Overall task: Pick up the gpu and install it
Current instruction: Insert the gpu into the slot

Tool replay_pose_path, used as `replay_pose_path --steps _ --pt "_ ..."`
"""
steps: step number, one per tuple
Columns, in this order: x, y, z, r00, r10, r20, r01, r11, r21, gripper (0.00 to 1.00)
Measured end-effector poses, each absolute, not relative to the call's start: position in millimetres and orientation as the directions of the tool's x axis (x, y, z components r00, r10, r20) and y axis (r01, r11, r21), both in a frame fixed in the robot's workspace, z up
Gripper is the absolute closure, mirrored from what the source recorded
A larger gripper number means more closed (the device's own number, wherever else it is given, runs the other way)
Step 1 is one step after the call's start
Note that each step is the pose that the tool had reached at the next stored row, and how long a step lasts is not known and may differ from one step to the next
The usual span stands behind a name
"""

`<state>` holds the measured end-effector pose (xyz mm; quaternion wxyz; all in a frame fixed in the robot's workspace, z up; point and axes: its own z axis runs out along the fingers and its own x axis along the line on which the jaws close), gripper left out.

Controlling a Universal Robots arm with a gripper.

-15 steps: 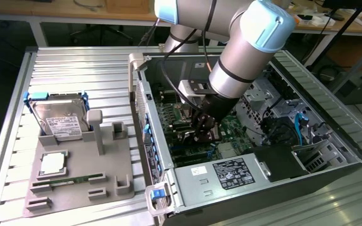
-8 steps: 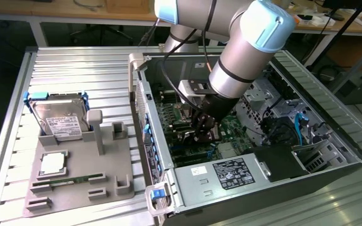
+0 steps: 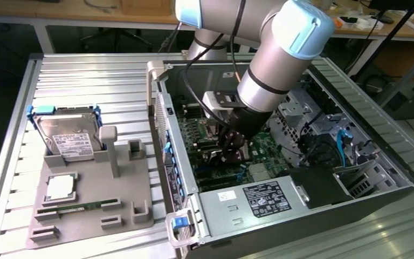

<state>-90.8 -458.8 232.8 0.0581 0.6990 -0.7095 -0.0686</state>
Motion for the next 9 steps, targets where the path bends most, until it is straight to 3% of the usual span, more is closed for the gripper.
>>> replay_pose_path --steps 4,7,9 --pt "-91 -459 245 -0.017 -1.0 -0.014 -0.984 0.014 0.178 0.69" --pt "-91 -459 259 -0.016 -1.0 -0.014 -0.984 0.013 0.178 0.48" --pt "-91 -459 269 -0.016 -1.0 -0.014 -0.984 0.013 0.178 0.48"
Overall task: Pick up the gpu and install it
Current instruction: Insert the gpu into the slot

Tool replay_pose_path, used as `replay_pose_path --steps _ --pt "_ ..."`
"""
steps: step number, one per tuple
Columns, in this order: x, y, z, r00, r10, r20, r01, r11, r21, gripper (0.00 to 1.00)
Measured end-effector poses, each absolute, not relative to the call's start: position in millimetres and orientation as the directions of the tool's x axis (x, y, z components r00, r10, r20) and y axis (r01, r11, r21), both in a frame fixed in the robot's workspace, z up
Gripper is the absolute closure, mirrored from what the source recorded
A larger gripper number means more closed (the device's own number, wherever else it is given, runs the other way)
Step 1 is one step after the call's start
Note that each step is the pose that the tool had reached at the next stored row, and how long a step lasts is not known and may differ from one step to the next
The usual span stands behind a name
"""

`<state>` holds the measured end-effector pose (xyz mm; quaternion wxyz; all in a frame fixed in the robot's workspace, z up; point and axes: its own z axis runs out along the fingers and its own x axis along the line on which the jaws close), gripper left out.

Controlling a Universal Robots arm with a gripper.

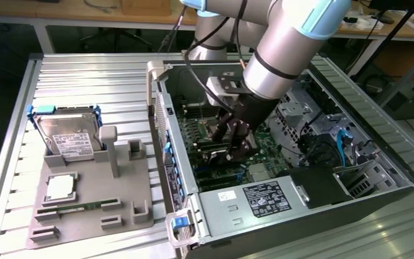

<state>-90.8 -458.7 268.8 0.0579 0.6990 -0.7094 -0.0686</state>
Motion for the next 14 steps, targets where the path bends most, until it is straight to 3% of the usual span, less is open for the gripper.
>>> replay_pose_path --steps 3,14 --pt "-91 -459 286 -0.016 -1.0 -0.014 -0.984 0.013 0.178 0.29" --pt "-91 -458 293 -0.016 -1.0 -0.006 -0.984 0.014 0.178 0.29"
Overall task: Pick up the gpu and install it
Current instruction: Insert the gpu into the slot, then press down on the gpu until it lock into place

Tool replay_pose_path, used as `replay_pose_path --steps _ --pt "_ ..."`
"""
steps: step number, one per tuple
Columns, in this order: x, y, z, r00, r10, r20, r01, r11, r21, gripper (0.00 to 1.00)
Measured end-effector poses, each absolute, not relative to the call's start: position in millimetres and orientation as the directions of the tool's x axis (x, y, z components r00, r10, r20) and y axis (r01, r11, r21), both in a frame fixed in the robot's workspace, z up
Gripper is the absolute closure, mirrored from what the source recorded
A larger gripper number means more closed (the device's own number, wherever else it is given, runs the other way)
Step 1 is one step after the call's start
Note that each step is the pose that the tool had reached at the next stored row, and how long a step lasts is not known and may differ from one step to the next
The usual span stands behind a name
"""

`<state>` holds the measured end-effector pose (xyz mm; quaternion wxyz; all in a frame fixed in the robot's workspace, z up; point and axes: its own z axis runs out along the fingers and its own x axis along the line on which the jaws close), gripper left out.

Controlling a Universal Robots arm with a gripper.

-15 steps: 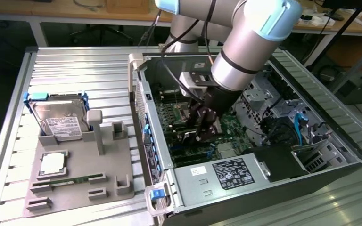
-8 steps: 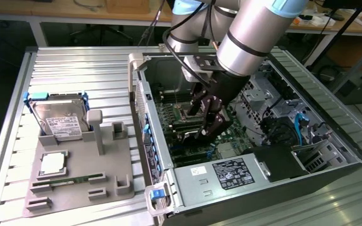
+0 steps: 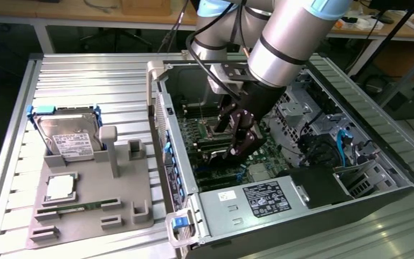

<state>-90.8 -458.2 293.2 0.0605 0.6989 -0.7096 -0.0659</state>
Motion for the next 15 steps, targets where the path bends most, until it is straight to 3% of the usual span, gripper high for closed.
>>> replay_pose_path --steps 15 --pt "-90.8 -458.2 293.2 -0.016 -1.0 -0.006 -0.984 0.014 0.178 0.29"
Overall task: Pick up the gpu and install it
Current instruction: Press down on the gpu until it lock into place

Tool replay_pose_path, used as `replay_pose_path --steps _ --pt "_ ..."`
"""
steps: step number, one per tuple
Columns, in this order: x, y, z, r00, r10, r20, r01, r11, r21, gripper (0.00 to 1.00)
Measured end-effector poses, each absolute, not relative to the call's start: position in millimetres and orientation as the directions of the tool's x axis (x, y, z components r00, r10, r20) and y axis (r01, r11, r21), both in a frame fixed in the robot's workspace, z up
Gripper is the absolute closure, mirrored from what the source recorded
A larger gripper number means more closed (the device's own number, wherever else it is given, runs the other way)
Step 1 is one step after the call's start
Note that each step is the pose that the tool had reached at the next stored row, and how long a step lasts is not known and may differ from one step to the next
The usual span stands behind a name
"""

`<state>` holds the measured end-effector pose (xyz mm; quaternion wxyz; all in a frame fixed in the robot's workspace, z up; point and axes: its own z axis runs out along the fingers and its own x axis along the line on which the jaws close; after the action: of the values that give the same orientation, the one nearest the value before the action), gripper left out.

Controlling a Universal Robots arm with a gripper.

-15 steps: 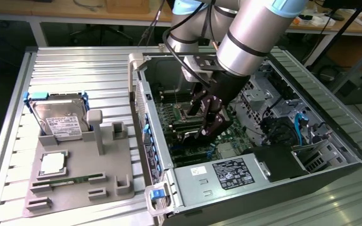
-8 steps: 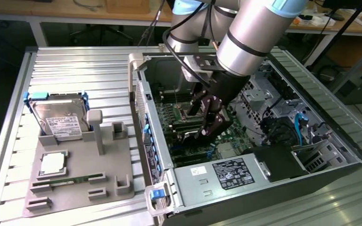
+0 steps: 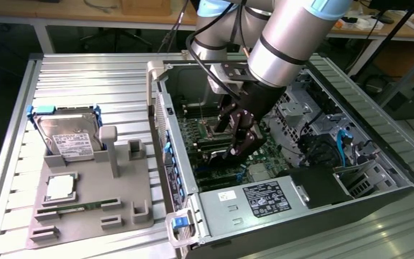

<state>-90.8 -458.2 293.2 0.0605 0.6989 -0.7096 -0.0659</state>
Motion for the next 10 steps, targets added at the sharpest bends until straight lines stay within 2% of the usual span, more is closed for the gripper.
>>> replay_pose_path --steps 8,9,10 --pt "-90.7 -458.2 293.1 -0.016 -1.0 -0.008 -0.984 0.014 0.178 0.29" --pt "-90.7 -458.2 293.2 -0.016 -1.0 -0.008 -0.984 0.014 0.178 0.37" --pt "-90.7 -458.2 293.2 -0.016 -1.0 -0.008 -0.984 0.014 0.178 0.37"
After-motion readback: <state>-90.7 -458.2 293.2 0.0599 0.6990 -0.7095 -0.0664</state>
